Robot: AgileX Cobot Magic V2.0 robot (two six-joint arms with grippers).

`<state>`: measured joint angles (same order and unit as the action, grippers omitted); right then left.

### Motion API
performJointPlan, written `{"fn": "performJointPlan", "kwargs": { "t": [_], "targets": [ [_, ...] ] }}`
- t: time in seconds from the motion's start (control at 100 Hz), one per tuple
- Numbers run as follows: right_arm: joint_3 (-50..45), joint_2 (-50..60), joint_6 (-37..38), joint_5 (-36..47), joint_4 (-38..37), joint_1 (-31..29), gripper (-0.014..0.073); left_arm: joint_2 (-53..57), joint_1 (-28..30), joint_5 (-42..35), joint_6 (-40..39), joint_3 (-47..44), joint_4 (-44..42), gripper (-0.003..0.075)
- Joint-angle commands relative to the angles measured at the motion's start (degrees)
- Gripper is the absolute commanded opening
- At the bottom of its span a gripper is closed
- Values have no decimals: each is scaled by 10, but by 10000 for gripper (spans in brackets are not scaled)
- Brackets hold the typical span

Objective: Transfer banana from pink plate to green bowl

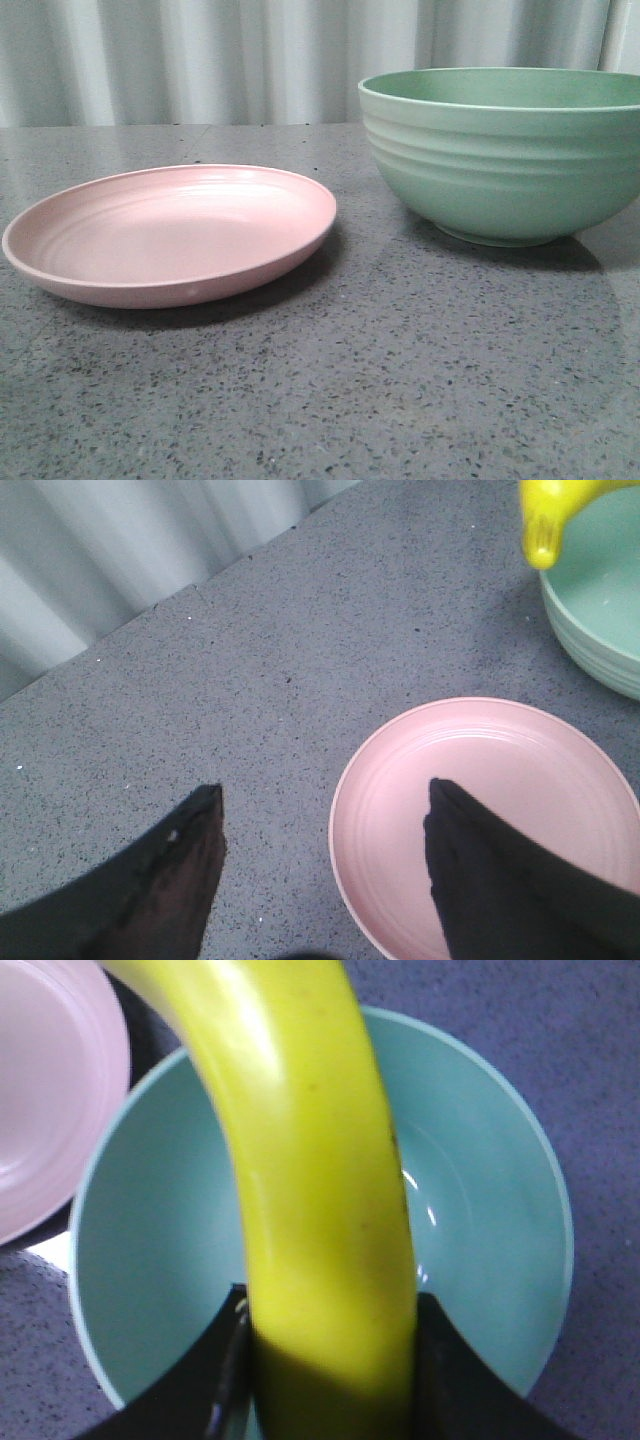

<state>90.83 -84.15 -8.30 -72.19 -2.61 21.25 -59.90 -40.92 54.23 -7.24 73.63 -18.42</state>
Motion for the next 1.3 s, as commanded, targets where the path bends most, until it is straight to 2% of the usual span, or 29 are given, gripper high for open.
{"fn": "performJointPlan", "kwargs": {
  "t": [0.0, 0.33, 0.75, 0.84, 1.01, 1.07, 1.29],
  "targets": [
    [-9, 28, 2, -23, -8, -15, -80, 7, -1, -41, -6, 18, -5, 403],
    [-64, 33, 12, -23, -26, -19, -80, 7, -1, -48, -6, 18, -2, 403],
    [-77, 32, 39, -23, -60, -19, -74, 7, -1, -50, -6, 18, 8, 403],
    [-77, 32, 42, -19, -60, -19, -1, 7, -1, -50, -6, 18, 8, 403],
    [-77, 32, 47, -14, -61, -19, 321, 7, -1, -50, -6, 18, 11, 403],
    [-77, 32, 47, -14, -62, -19, 393, 7, -1, -50, -6, 18, 12, 403],
    [-77, 32, 47, -12, -62, -19, 412, 7, -1, -50, -6, 18, 12, 403]
  ]
}}
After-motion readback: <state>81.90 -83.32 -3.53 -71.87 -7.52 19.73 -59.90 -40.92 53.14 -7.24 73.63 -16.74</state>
